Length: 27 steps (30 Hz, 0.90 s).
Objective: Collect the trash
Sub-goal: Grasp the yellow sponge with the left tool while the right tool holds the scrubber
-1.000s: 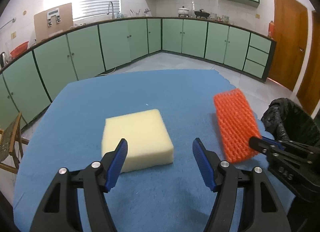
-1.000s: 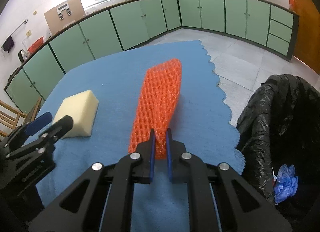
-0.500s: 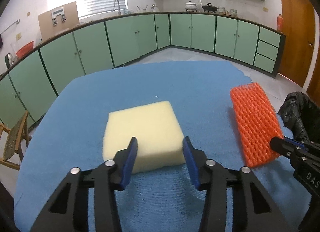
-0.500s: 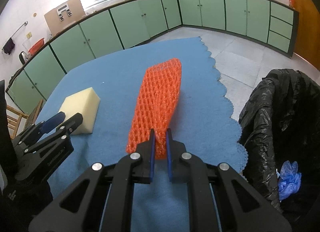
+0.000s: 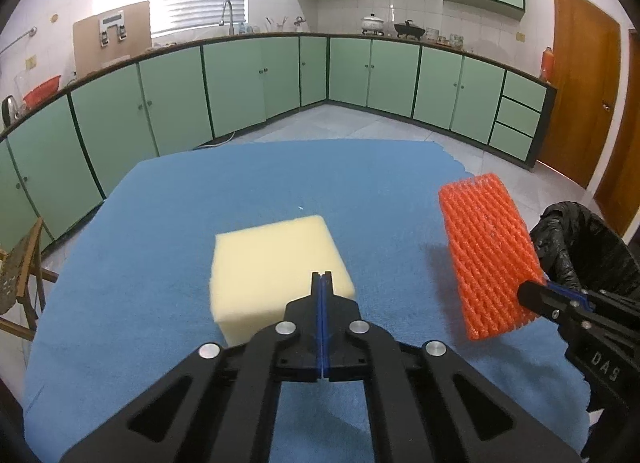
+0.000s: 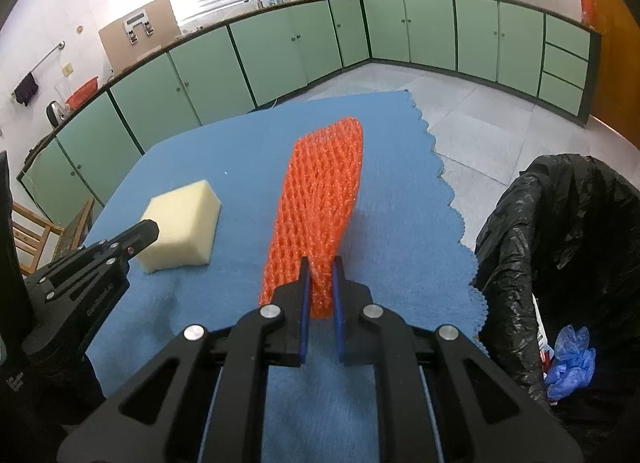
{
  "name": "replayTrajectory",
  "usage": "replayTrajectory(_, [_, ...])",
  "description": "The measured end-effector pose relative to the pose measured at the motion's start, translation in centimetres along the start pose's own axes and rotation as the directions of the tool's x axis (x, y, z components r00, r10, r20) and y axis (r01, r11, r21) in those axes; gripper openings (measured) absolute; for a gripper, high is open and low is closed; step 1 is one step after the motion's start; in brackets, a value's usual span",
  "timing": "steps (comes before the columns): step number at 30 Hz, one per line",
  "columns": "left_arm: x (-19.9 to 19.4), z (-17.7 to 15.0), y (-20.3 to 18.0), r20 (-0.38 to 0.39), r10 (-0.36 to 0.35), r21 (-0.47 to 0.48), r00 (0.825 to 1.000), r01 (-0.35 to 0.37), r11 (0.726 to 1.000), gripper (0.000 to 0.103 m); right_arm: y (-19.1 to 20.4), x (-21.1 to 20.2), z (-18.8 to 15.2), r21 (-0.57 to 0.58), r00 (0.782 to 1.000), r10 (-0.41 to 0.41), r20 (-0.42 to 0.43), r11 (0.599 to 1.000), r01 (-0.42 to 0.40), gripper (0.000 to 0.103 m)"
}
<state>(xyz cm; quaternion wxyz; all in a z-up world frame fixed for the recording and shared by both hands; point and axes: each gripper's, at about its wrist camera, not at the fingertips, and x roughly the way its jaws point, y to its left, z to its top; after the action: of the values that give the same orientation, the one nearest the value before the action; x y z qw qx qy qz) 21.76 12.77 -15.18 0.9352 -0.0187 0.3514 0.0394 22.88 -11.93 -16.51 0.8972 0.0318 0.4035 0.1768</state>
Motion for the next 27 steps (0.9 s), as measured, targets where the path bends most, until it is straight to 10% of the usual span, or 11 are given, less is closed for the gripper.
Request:
replayTrajectory(6, [-0.1, -0.4, 1.2, -0.021, 0.024, -0.007, 0.999, -0.024, 1.000, 0.003, 0.4, 0.1, -0.3, 0.000, 1.000, 0.001, -0.012, 1.000, -0.001, 0.009])
replayTrajectory(9, [0.2, -0.8, 2.2, -0.038, 0.051, -0.023, 0.998, -0.051, 0.998, 0.036, 0.8, 0.5, -0.4, -0.009, 1.000, 0.005, -0.019, 1.000, -0.005, 0.009])
replayTrajectory(14, [1.2, -1.2, 3.7, -0.071, 0.075, -0.058, 0.995, -0.079, 0.995, 0.052, 1.2, 1.1, -0.4, -0.015, 1.000, 0.007, -0.029, 1.000, -0.008, 0.009])
replayTrajectory(22, [3.5, -1.1, 4.3, -0.099, 0.028, -0.100, 0.995, -0.038, 0.994, 0.058, 1.3, 1.8, -0.5, -0.020, 0.999, 0.000, -0.046, 1.000, 0.000, 0.009])
replayTrajectory(27, [3.2, -1.5, 4.1, -0.069, 0.019, -0.088, 0.997, -0.025, 0.996, 0.045, 1.5, 2.0, -0.5, -0.025, 0.999, 0.000, -0.052, 1.000, -0.002, 0.009])
